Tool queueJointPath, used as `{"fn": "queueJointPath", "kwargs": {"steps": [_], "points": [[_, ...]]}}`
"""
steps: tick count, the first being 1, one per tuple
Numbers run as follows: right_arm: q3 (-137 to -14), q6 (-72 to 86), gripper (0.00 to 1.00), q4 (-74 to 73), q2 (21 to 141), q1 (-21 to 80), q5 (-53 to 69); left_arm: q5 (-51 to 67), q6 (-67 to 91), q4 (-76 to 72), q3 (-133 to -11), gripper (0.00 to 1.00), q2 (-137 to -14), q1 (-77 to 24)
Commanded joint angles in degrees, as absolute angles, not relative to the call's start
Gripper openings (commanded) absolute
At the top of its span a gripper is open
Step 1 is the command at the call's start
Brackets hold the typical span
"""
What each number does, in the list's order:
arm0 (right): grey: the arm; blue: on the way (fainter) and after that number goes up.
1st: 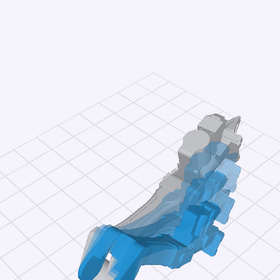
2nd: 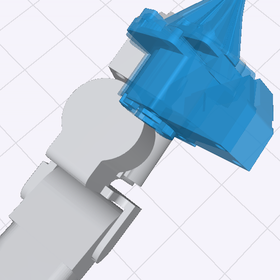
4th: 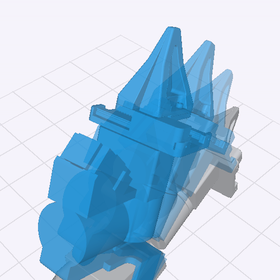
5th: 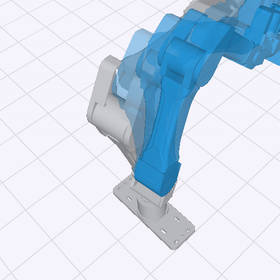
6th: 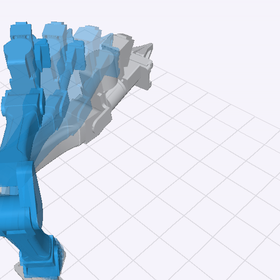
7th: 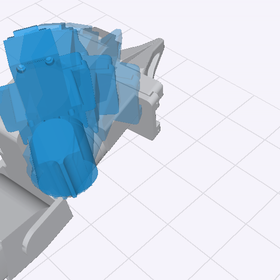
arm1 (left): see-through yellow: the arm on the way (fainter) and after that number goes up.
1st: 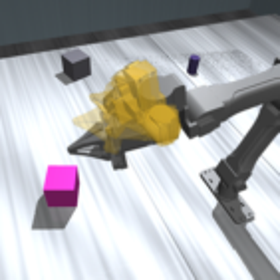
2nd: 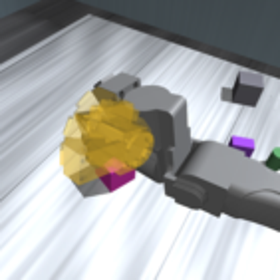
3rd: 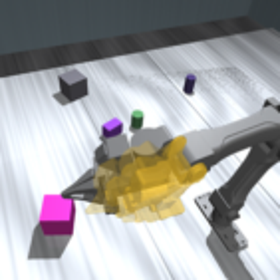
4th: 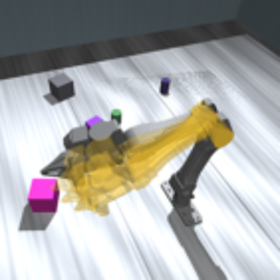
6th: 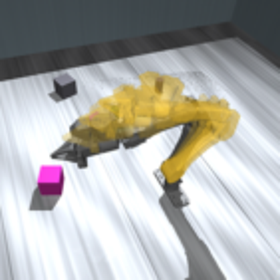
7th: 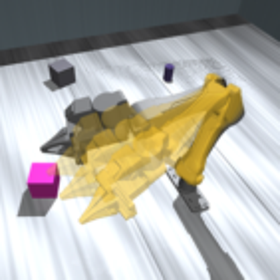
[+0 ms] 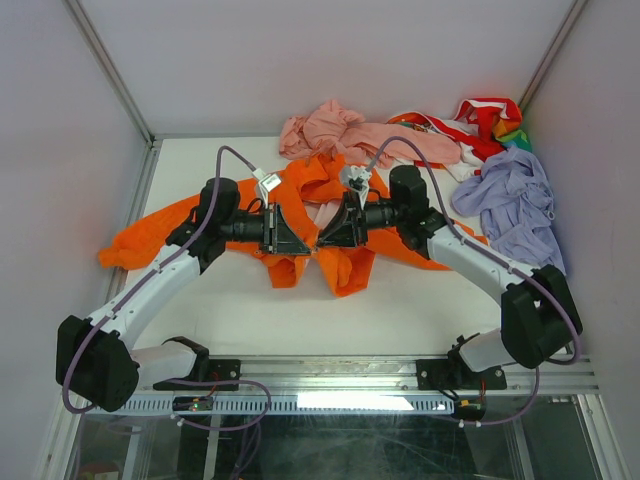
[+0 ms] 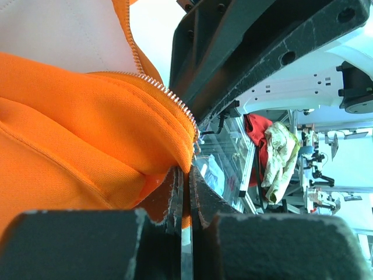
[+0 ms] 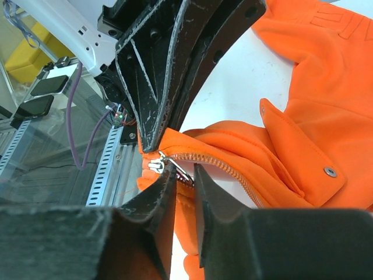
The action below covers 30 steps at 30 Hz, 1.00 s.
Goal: Zip up the jacket
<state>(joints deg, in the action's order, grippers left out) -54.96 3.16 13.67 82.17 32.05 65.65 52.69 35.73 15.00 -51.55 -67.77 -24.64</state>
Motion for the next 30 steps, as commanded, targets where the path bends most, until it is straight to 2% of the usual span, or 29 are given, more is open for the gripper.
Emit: {"fn": "queueJointPath", "kwargs": {"steps": [1, 7, 13, 23, 30], "points": [[-58.78, 1.92, 0.15, 14.48, 81.58, 31.54, 68.09, 54.85, 35.24, 11.95, -51.04, 0.00, -66.40, -24.57], [-62.84, -5.25, 0.00, 2.87, 80.48, 31.03, 67.90, 54.00, 35.31, 11.98, -50.50, 0.00, -66.36, -24.65], [-67.05, -10.39, 0.00, -7.91, 79.16, 31.05, 63.82, 52.81, 34.24, 13.98, -50.14, 0.00, -66.36, -24.64], [-75.87, -17.42, 0.00, -23.96, 81.22, 30.94, 30.98, 50.82, 29.75, 23.00, -48.57, 0.00, -64.09, -24.81], [-79.21, -13.45, 0.00, -21.66, 84.20, 30.65, 11.11, 46.71, 26.72, 32.87, -45.68, 0.00, -60.47, -24.84]]}}
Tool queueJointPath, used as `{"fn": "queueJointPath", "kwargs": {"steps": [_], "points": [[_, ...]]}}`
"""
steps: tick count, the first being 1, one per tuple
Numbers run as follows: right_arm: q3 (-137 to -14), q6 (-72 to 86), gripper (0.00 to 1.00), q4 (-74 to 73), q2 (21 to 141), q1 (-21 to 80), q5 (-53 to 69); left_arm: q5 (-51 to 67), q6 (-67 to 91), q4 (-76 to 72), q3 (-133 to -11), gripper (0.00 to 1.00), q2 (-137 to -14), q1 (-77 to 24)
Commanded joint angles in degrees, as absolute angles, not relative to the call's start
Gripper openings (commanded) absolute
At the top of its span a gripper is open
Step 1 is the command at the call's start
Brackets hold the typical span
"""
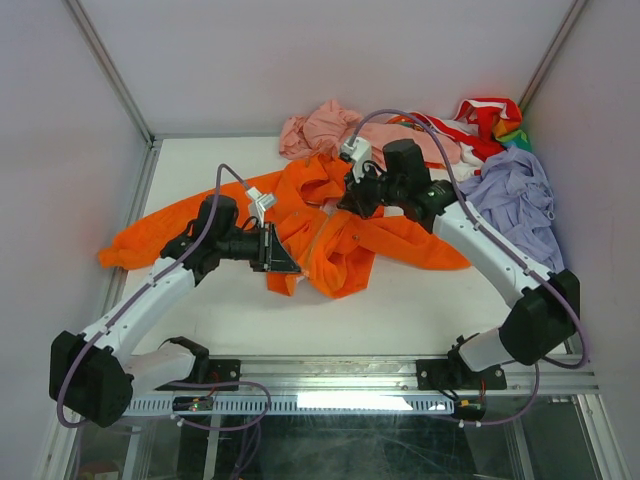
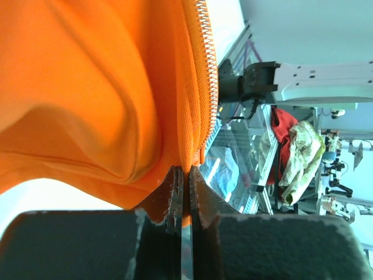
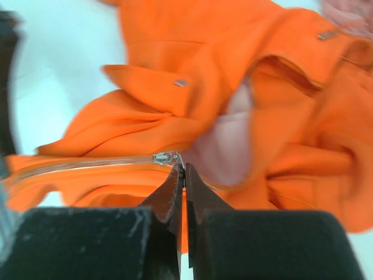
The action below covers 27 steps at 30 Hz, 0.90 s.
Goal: Zip up the jacket
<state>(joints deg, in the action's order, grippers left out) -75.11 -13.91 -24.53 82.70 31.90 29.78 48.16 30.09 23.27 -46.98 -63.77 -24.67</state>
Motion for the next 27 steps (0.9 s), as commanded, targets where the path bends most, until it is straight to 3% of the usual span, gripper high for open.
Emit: {"fn": "queueJointPath", "kwargs": {"steps": [1, 4, 7, 10, 16, 21, 27], "points": [[-79.78, -12.85, 0.00, -21.64, 84.78, 30.41, 7.57, 45.42, 26.00, 35.39, -45.58, 0.00, -59.74, -24.79], [-80.50, -11.63, 0.00, -21.10, 86.12, 29.66, 0.83, 40.98, 24.34, 42.53, -45.73, 0.00, -57.23, -24.79], [-80.25, -12.07, 0.00, -20.34, 85.83, 29.86, 6.37, 36.91, 24.33, 44.24, -45.92, 0.00, -54.91, -24.84], [-77.81, -11.59, 0.00, -17.82, 84.20, 31.66, 17.72, 33.18, 25.45, 42.08, -48.47, 0.15, -54.57, -24.83], [-74.67, -9.69, 0.00, -17.53, 81.19, 36.16, 25.04, 30.04, 27.82, 32.39, -56.52, 0.44, -59.99, -24.78], [-72.57, -8.36, 0.00, -15.36, 77.54, 38.90, 27.60, 31.78, 31.29, 21.78, -58.68, 0.49, -65.55, -24.83], [-73.76, -6.58, 0.00, -14.98, 77.29, 40.18, 29.61, 35.58, 33.11, 15.67, -59.30, 0.48, -72.81, -25.50]]}}
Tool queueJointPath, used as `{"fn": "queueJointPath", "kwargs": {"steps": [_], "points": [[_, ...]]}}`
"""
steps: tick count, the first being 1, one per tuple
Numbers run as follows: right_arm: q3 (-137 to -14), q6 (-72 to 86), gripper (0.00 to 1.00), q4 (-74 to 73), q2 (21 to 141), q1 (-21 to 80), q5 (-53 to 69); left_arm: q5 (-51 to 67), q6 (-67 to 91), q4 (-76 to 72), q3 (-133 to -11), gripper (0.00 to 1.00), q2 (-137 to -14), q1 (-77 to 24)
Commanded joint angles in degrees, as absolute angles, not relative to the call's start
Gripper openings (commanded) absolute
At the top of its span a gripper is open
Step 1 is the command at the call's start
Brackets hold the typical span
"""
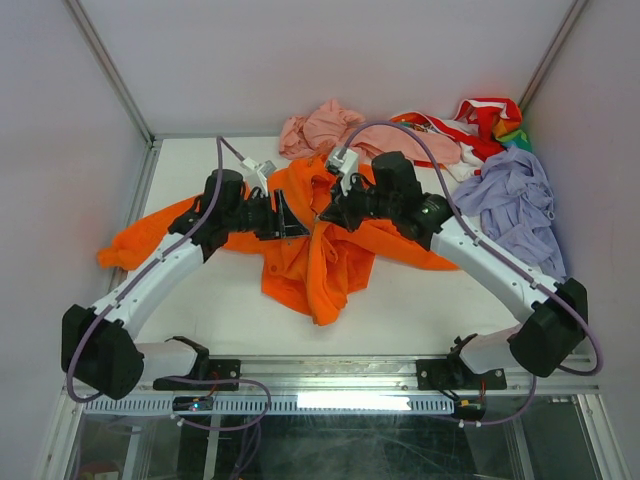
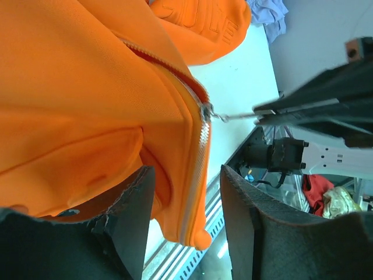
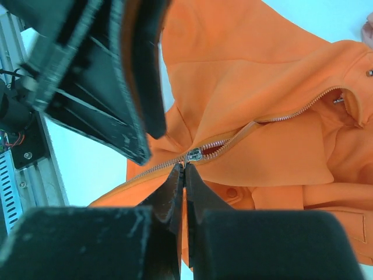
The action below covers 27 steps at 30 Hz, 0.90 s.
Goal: Zip up the jacket
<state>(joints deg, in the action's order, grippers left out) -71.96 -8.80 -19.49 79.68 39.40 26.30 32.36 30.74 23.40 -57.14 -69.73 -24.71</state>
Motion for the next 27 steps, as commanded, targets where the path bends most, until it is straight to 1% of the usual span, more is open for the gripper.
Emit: {"fn": "queueJointPath", "kwargs": {"steps": [1, 5, 8, 10, 12, 14, 15, 18, 24, 27], "points": [[-74.00, -6.47, 0.00, -14.95, 77.39, 40.26, 29.62, 35.41, 33.18, 14.90, -59.16, 0.48, -73.42, -26.03], [-75.23, -6.22, 0.00, -15.09, 78.61, 40.51, 30.28, 34.40, 34.15, 11.30, -58.67, 0.47, -75.68, -27.71], [-76.87, -6.43, 0.00, -15.92, 80.10, 40.77, 31.47, 34.52, 35.10, 9.19, -58.62, 0.41, -77.59, -28.18], [-77.59, -6.74, 0.00, -16.12, 80.99, 40.78, 30.80, 35.15, 35.05, 8.90, -58.64, 0.28, -78.48, -28.69], [-78.08, -7.48, 0.00, -15.78, 81.82, 40.53, 27.23, 35.93, 34.84, 9.42, -57.46, 0.11, -78.12, -28.95], [-78.70, -7.36, 0.00, -14.70, 82.85, 39.30, 20.79, 36.43, 34.19, 11.61, -55.21, 0.02, -76.14, -28.98], [-79.45, -7.26, 0.00, -14.30, 83.71, 38.50, 17.59, 36.36, 33.41, 13.48, -53.92, 0.00, -74.13, -28.99], [-82.49, -7.65, 0.00, -13.57, 86.97, 35.37, 9.67, 36.39, 30.24, 20.74, -51.13, 0.00, -68.72, -29.06], [-88.60, -7.73, 0.00, -11.47, 94.65, 28.74, 4.60, 34.41, 24.55, 34.87, -49.65, 0.00, -60.46, -29.09], [-90.92, -7.76, 0.00, -10.89, 97.87, 24.96, 1.97, 31.00, 23.69, 40.64, -50.54, 0.00, -57.15, -29.04]]}}
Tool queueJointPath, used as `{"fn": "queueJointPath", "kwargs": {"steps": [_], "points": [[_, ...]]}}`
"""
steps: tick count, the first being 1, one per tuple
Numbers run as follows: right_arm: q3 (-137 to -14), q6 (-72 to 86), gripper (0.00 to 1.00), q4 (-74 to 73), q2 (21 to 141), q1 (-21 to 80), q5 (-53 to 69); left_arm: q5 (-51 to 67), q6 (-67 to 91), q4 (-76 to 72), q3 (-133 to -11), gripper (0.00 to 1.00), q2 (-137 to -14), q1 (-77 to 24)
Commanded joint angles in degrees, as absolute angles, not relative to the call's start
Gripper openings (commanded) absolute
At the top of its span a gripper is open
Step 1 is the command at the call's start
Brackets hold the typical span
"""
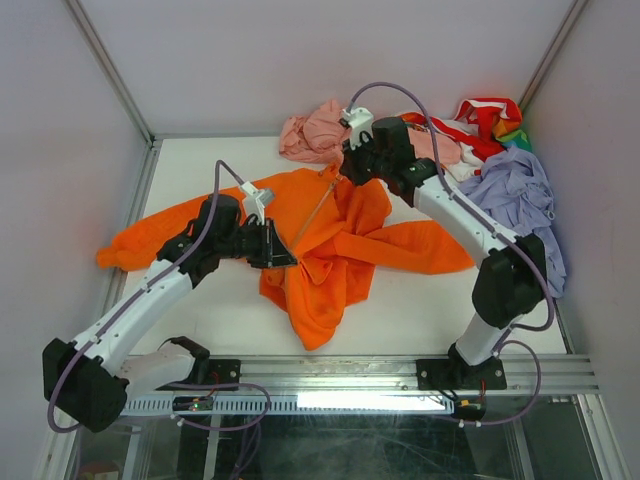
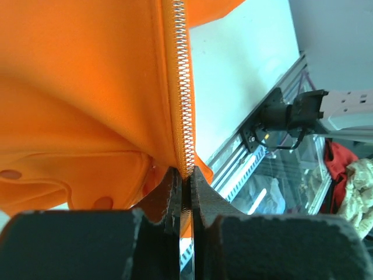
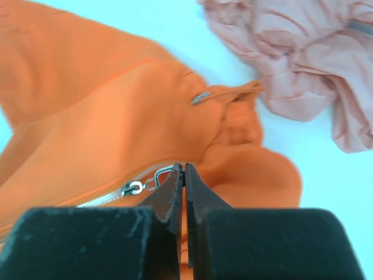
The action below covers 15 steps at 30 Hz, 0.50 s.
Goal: Zip up the jacket
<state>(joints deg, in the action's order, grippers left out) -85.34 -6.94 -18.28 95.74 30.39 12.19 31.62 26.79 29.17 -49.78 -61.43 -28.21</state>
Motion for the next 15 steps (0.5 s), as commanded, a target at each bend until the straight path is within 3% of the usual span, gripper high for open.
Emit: {"fn": "queueJointPath", "kwargs": {"steps": [1, 7, 12, 15], "points": [[-91.74, -7.48, 0.00, -10.89, 98.80, 23.41, 1.30, 29.57, 23.75, 42.20, -50.78, 0.00, -55.94, -29.03], [-95.29, -5.59, 0.00, -11.02, 101.08, 14.70, 3.42, 19.62, 25.35, 47.86, -52.85, 0.00, -51.56, -28.96], [-95.39, -5.42, 0.00, -14.63, 100.37, 14.24, 25.32, 18.00, 25.24, 48.31, -54.08, 0.00, -51.83, -28.98], [-92.43, -2.88, 0.01, -16.59, 100.01, 17.21, 31.80, 19.00, 26.23, 48.60, -52.55, 0.13, -52.85, -29.00]]}}
